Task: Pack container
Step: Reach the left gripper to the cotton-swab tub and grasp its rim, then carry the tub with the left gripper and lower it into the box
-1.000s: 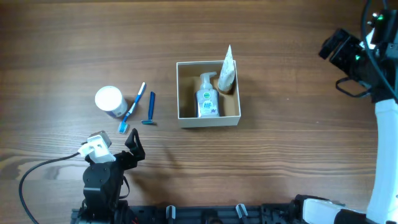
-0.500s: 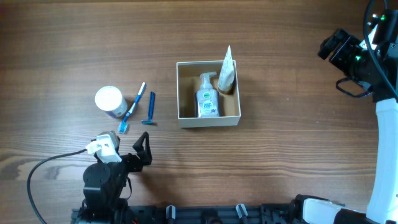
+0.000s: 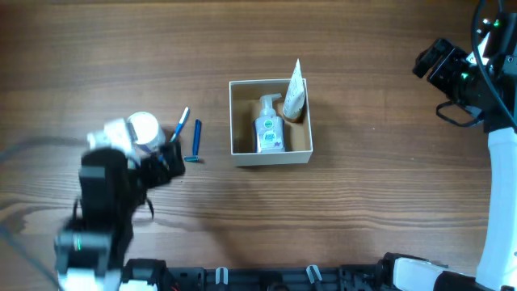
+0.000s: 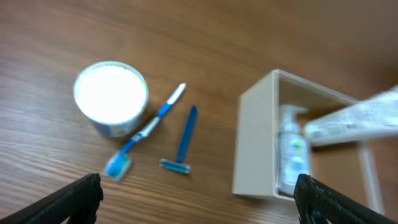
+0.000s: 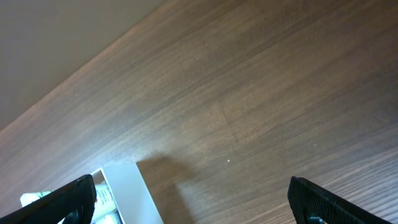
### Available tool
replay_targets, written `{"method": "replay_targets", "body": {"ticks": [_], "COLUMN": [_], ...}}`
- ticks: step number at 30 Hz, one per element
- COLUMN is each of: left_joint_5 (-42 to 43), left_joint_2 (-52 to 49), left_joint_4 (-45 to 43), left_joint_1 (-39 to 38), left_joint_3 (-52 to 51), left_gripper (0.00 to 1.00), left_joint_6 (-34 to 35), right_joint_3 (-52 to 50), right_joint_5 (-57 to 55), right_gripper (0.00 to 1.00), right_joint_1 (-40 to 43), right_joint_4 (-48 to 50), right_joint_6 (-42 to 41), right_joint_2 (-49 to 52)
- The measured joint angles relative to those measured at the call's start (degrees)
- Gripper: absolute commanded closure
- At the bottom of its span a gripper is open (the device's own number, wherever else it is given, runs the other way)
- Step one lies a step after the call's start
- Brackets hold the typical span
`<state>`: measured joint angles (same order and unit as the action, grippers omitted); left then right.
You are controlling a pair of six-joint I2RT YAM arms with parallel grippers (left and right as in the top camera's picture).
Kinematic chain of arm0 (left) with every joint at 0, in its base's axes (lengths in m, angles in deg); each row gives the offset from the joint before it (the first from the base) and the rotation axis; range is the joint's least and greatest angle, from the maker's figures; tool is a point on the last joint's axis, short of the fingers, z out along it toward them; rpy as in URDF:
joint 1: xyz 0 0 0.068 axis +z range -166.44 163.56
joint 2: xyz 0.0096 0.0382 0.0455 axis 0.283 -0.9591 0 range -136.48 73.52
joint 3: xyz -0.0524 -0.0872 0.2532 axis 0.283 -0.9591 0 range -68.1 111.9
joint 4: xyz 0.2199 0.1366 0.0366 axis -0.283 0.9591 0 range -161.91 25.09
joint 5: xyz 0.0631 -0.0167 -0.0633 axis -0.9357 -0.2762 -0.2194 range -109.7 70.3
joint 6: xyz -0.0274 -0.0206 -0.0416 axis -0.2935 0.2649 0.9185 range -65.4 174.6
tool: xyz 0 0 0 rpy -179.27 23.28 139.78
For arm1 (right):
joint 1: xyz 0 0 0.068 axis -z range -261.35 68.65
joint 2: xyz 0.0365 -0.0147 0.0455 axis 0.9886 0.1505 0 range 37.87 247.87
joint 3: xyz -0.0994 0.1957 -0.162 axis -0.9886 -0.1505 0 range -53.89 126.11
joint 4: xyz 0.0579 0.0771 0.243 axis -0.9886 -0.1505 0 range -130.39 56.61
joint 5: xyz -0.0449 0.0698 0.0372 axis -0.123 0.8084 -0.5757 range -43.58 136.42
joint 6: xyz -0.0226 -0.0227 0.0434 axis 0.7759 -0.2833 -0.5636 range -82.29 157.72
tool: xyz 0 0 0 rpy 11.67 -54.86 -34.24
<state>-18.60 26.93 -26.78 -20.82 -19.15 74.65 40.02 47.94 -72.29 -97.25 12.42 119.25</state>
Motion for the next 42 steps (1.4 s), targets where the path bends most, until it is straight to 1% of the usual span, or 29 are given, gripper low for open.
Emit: {"method": "replay_targets", "body": {"ticks": [2,3,6,10,14,20,28,30,31,33,36,39,42], "left_joint_5": [-0.90,-1.36,-2.84,-3.80,-4.28,-4.37,-4.22,-4.22,-4.20,-4.13,-4.09,-4.04,-4.04], "left_joint_2": [-6.93,-12.07,-23.39,-33.14,-39.15,-42.45,-46.49,-47.67,-48.39,-49.44,-49.86,-49.81,-49.27], "left_joint_4": [0.81,1.18,0.74,-0.72,-0.72,-2.36,-5.49,-5.66,-5.73,-5.73,-6.16,-6.40,-6.32], "left_joint_1": [0.09,0.42,1.90,4.59,7.37,10.51,11.15,11.15,11.15,11.15,11.15,11.15,11.15], "left_joint_3": [4.44,7.30,11.91,13.00,13.00,13.00,13.05,13.05,13.05,13.05,13.05,13.05,13.05], "left_gripper": [0.00,0.00,0.00,0.00,0.00,0.00,0.01,0.10,0.12,0.14,0.27,0.30,0.32], "left_joint_6": [-1.38,-2.43,-4.09,-4.94,-4.98,-4.98,-5.25,-5.42,-5.44,-5.75,-6.05,-6.16,-6.05], "right_joint_3": [-0.02,-0.02,-0.02,-0.02,-0.02,-0.02,-0.02,-0.02,-0.02,-0.02,-0.02,-0.02,-0.02], "right_joint_5": [0.02,0.00,0.00,0.00,0.00,0.00,0.00,0.00,0.00,0.00,0.00,0.00,0.00], "right_gripper": [0.00,0.00,0.00,0.00,0.00,0.00,0.00,0.00,0.01,0.00,0.00,0.00,0.00], "right_joint_1": [0.00,0.00,0.00,0.00,0.00,0.00,0.00,0.00,0.00,0.00,0.00,0.00,0.00], "right_joint_4": [0.02,0.00,-0.02,0.00,0.00,0.00,0.00,0.00,-0.02,-0.02,0.00,0.00,0.00], "right_joint_6": [0.00,0.00,0.00,0.00,0.00,-0.02,0.00,0.00,0.00,0.00,0.00,0.00,0.00], "right_joint_2": [0.00,0.00,0.00,0.00,0.00,0.00,0.00,0.00,0.00,0.00,0.00,0.00,0.00]}}
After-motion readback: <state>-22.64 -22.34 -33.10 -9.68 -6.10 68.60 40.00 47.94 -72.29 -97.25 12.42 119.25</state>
